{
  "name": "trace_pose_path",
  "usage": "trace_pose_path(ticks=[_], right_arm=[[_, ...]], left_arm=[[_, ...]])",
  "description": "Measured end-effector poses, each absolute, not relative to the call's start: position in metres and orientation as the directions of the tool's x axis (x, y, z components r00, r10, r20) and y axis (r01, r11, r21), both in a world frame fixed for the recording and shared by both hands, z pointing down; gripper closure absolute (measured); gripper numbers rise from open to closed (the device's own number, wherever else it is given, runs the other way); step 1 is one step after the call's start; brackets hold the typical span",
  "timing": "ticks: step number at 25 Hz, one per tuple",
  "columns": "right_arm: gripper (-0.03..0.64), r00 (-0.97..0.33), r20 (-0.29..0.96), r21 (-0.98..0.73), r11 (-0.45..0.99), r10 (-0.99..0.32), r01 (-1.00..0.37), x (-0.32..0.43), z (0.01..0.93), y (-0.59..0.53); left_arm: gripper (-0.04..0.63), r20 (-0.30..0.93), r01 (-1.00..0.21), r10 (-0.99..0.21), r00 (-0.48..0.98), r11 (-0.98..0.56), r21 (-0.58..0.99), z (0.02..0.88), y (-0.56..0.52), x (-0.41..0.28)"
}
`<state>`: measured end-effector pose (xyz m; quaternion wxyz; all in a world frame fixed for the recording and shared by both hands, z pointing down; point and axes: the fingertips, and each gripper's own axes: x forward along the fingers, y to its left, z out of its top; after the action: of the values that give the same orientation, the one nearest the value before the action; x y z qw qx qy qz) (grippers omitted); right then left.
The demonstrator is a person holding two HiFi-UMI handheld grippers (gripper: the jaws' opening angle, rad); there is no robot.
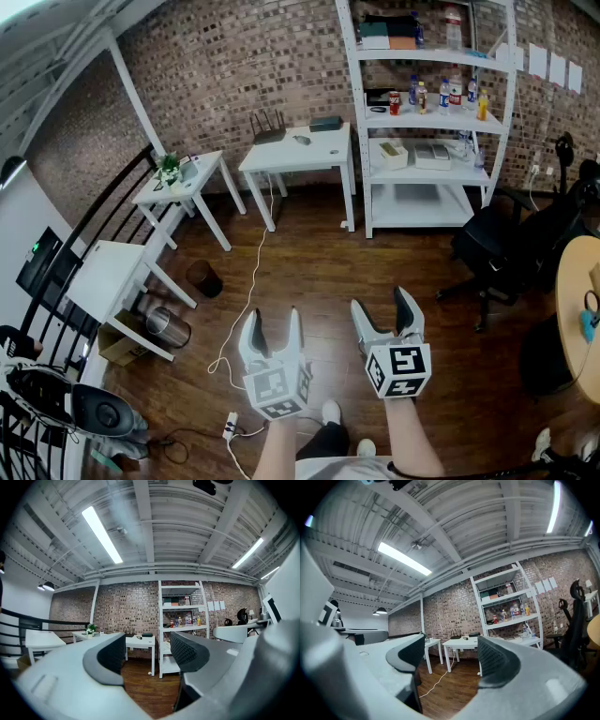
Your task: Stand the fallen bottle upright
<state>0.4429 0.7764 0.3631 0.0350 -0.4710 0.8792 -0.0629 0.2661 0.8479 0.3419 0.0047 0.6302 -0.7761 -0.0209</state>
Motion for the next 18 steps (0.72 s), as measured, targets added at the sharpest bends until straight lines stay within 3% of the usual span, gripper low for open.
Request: trace_pose_path(ticks=[18], right_arm=[[0.279, -0.588, -0.027, -0.011, 0.589, -0.808, -0.808, 0.287, 0.339, 0.559]], left_arm=[[0.299, -0.089, -0.988, -0.988, -0.126, 0.116, 0.101, 0.336, 0.606, 0.134]])
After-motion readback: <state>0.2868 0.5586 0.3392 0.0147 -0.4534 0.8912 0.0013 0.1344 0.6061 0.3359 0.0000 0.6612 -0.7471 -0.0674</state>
